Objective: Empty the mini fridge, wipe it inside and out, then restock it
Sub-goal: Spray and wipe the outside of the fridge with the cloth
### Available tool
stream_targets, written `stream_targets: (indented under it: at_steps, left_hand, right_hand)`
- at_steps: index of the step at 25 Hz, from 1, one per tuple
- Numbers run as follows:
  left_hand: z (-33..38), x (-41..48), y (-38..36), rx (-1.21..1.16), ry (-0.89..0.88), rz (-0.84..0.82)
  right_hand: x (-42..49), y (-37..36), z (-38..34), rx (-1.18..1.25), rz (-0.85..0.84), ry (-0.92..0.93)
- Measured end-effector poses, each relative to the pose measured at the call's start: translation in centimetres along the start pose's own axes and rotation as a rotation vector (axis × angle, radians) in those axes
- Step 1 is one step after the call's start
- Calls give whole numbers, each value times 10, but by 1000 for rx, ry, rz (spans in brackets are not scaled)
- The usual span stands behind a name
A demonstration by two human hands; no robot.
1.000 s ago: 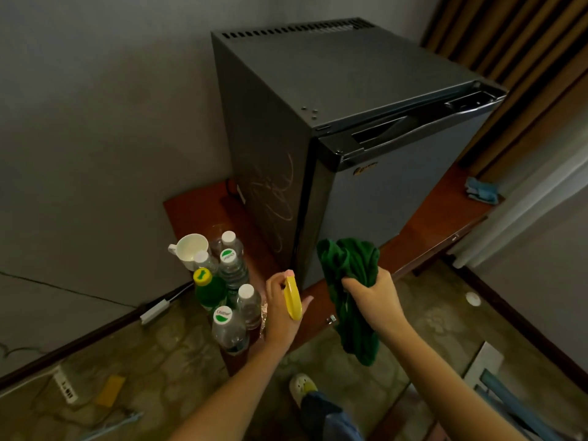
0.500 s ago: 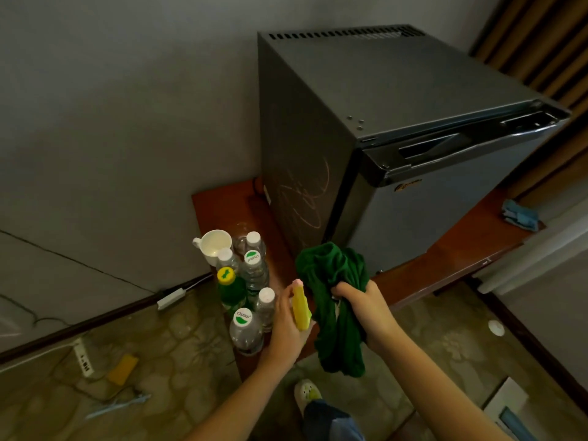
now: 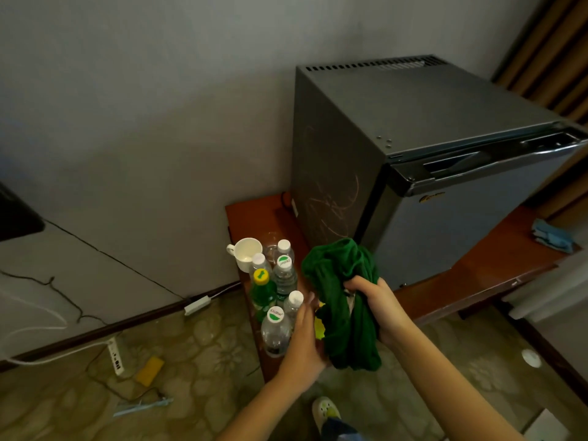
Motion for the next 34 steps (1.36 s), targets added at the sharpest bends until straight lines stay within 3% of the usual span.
stream_targets:
  at_steps: [4, 5, 7, 10, 15, 17, 19, 21, 24, 28, 30, 34]
  left_hand:
    - [25, -23, 52, -437, 83, 217]
    - [29, -26, 58, -636, 151, 189]
    - [47, -35, 48, -915, 289, -44]
    - [76, -61, 52, -889, 278, -302]
    - [99, -68, 91, -490, 252, -328]
    - [111, -54, 90, -458, 268, -232]
    - [114, -37, 86, -589, 325, -140]
    - [124, -22, 78, -788, 366, -174]
    - [148, 2, 80, -915, 261, -133]
    - [178, 18, 93, -965, 55, 12]
    - [185, 19, 108, -963, 51, 74]
    - [167, 30, 140, -927, 157, 333]
  right_hand:
    - [-16, -29, 2, 191, -138, -125]
    - [-23, -41, 3, 233, -180, -165]
    - [-37, -68, 2, 263, -231, -189]
    - [-51, -101, -2, 204, -209, -119]
    - [-62, -118, -20, 54, -201, -61]
    - [-58, -118, -44, -24, -280, -18]
    - [-44, -111, -77, -185, -356, 39]
    - [-23, -95, -121, -578, -373, 193]
    - [2, -92, -178, -1118, -473, 488]
    - [19, -91, -271, -1114, -360, 896]
    - [49, -79, -298, -1162, -262, 931]
    - [122, -51, -289, -1454, -136, 749]
Point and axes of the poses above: each hand's wrist, its own x-axis towards the middle knuckle, its own y-axis out of the back of the hand, z = x × y, the point moved 10 cm from there along x, towards the middle knuckle, and after that the axes turned 6 degrees about y, right-handed, at the moved point
